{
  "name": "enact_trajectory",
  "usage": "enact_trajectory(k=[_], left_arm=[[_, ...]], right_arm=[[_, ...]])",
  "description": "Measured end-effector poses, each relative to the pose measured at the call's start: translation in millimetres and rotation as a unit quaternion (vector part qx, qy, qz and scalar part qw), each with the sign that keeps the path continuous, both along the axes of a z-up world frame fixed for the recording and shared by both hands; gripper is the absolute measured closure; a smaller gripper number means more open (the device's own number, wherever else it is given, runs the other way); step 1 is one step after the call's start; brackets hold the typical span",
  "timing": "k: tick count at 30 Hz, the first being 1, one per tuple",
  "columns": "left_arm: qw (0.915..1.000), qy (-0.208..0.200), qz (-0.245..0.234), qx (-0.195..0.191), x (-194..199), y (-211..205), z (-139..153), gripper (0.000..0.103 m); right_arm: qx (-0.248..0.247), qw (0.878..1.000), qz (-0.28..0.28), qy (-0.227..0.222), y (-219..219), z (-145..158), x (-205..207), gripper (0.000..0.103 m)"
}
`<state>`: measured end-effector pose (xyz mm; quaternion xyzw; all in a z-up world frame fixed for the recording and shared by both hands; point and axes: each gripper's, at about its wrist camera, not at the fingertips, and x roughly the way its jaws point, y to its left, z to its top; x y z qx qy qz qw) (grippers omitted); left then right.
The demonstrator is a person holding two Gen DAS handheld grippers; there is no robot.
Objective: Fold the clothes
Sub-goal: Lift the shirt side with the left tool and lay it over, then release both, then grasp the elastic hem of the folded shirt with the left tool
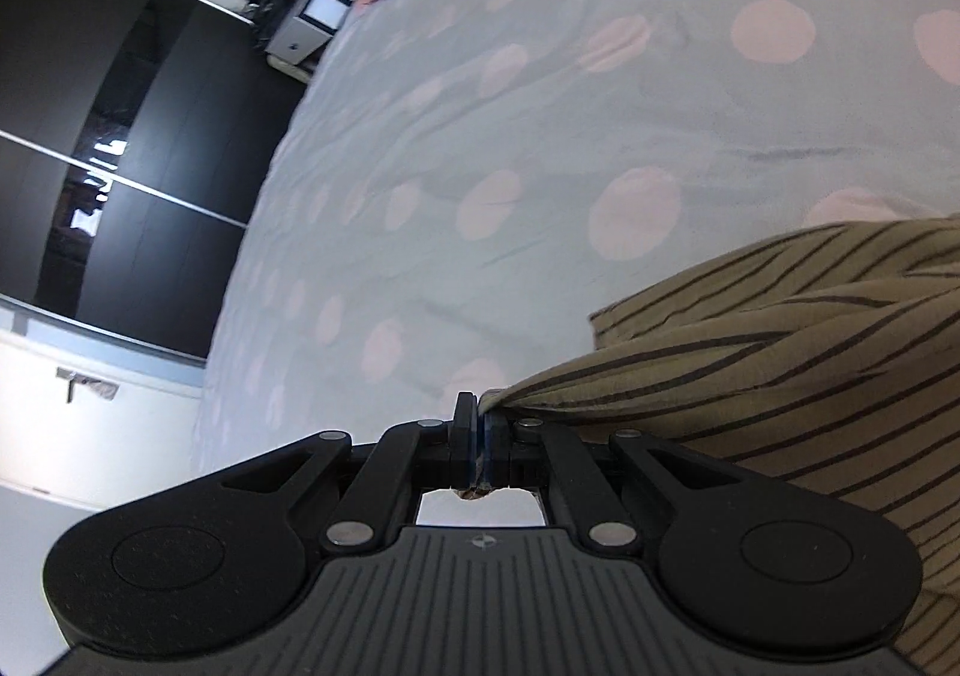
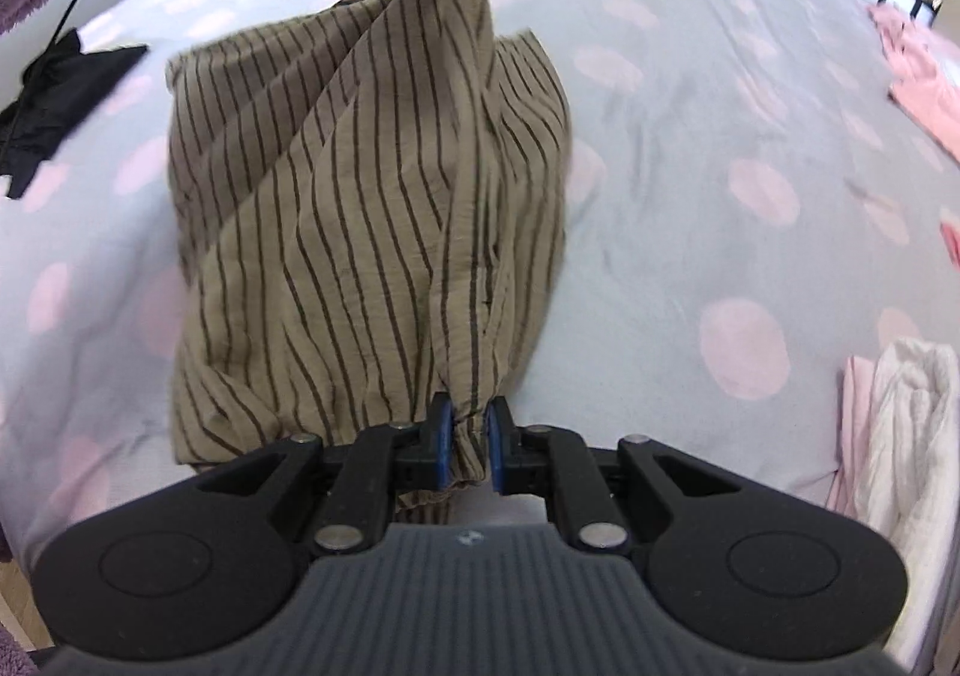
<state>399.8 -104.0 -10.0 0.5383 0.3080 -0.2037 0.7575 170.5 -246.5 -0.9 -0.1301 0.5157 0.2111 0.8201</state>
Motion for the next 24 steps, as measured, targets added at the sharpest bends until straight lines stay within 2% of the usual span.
enact_trajectory(k=[3,9,11,13,15,18,20,24], left_arm=[[0.9999,0.012,-0.008,-0.004,14.6,-11.8,-22.6,0.103],[0.9991,0.028,-0.03,-0.014,34.1,-28.3,-46.7,0.101],[0.9988,0.042,-0.02,-0.014,40.8,-28.2,-56.9,0.094],[0.9994,0.034,-0.005,-0.007,42.3,-23.6,-62.2,0.074],[0.9999,0.016,0.002,-0.007,40.0,-12.9,-60.0,0.062],[0.9994,0.015,0.023,-0.02,35.4,9.1,-45.2,0.06],[0.9985,0.015,0.045,-0.027,28.6,24.5,-34.3,0.058],[0.9959,0.024,0.076,-0.042,1.9,57.6,-9.9,0.053]], right_arm=[[-0.02,1.0,-0.005,0.019,-3.8,-13.9,8.4,0.09],[-0.029,0.999,-0.01,0.044,-6.7,-29.3,13.8,0.089],[-0.036,0.998,-0.009,0.044,-7.3,-31.4,13.9,0.087],[-0.044,0.998,-0.009,0.043,-6.7,-32.2,13.2,0.083],[-0.051,0.998,-0.011,0.042,-8.6,-32.7,12.6,0.083],[-0.059,0.997,-0.02,0.035,-13.8,-30.5,11.4,0.079],[-0.065,0.997,-0.026,0.024,-17.7,-25.7,9.9,0.071],[-0.073,0.997,-0.03,0.003,-23.2,-15.7,2.3,0.07]])
